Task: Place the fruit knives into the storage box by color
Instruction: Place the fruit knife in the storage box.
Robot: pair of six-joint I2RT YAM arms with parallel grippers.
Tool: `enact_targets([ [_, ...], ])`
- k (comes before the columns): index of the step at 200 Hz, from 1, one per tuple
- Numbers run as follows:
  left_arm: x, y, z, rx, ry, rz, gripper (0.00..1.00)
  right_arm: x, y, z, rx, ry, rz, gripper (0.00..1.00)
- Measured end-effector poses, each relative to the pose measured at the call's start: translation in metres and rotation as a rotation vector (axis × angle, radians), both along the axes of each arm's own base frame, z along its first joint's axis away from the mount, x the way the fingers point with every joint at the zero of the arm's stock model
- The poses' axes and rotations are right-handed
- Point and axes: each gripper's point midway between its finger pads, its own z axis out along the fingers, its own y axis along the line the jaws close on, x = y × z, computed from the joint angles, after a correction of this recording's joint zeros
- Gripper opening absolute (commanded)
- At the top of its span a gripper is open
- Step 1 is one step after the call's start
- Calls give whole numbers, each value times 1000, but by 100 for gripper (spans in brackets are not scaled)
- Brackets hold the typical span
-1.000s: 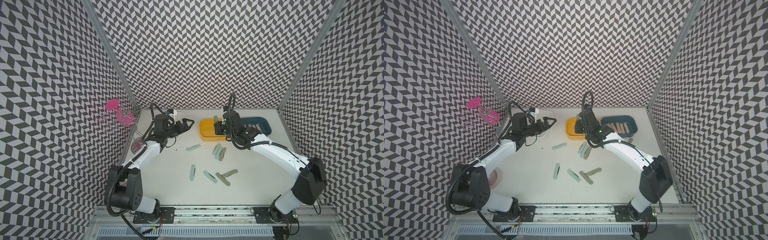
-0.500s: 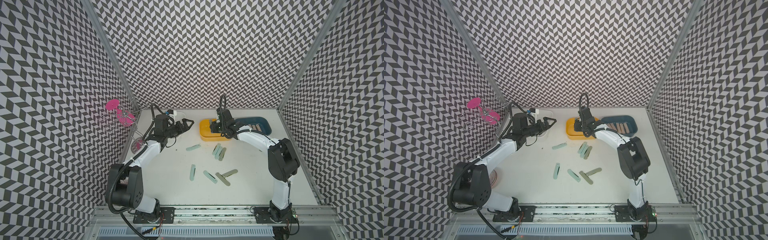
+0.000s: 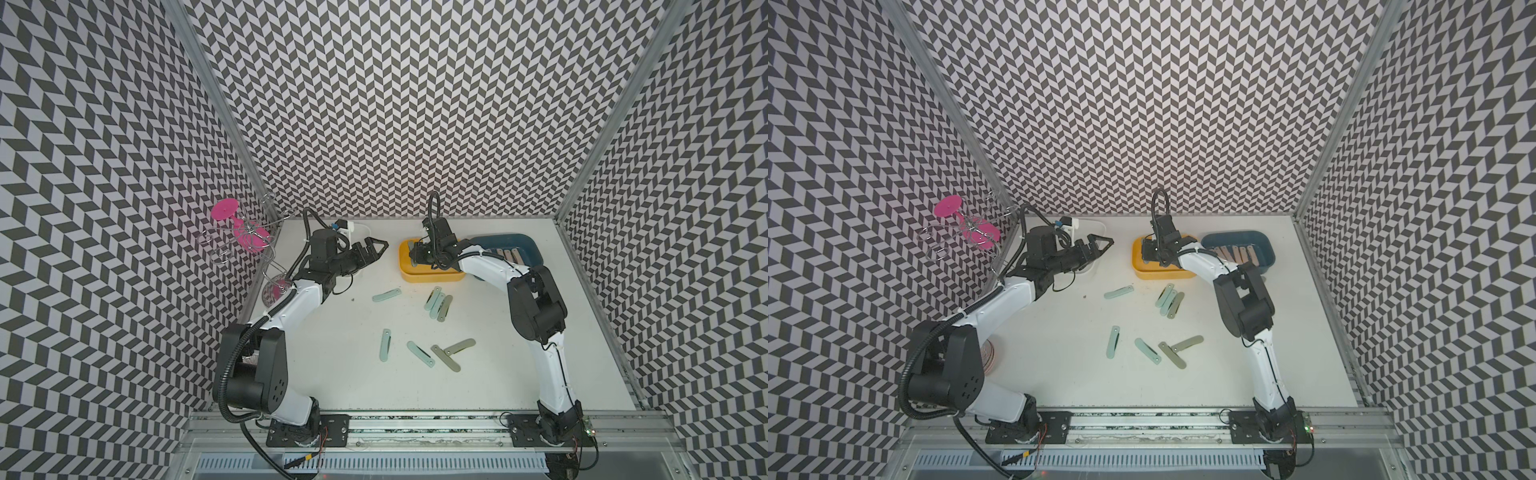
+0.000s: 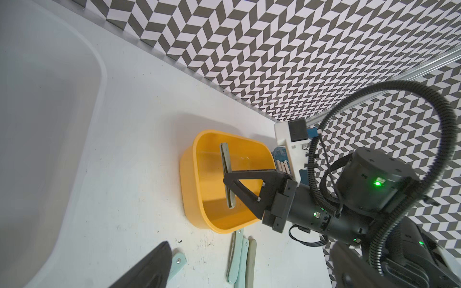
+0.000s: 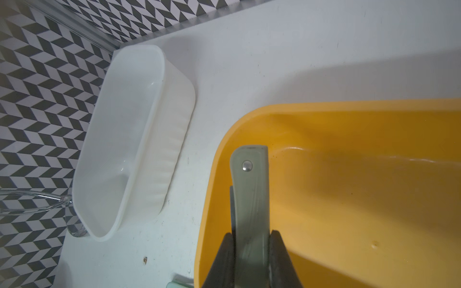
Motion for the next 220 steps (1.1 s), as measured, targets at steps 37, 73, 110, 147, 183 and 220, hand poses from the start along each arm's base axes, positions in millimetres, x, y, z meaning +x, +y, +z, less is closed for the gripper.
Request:
enact_targets([
  [37,0,0,-1,-1,3,-2,100,0,5,-25,11,53,-4,17],
  [73,0,0,-1,-1,3,-2,100,1,7,-38,19,82,-12,20],
  [110,0,-1,-1,-3,5,-2,100,4,8,-45,45,100,-21,21],
  [147,0,0,-1,-3,4,-1,100,4,9,-56,60,125,-23,29],
  [183,0,0,-1,-3,2,-1,100,6,11,-52,77,119,-20,40],
  [220,1,-1,0,-4,1,-2,100,8,7,-50,87,121,-19,41],
])
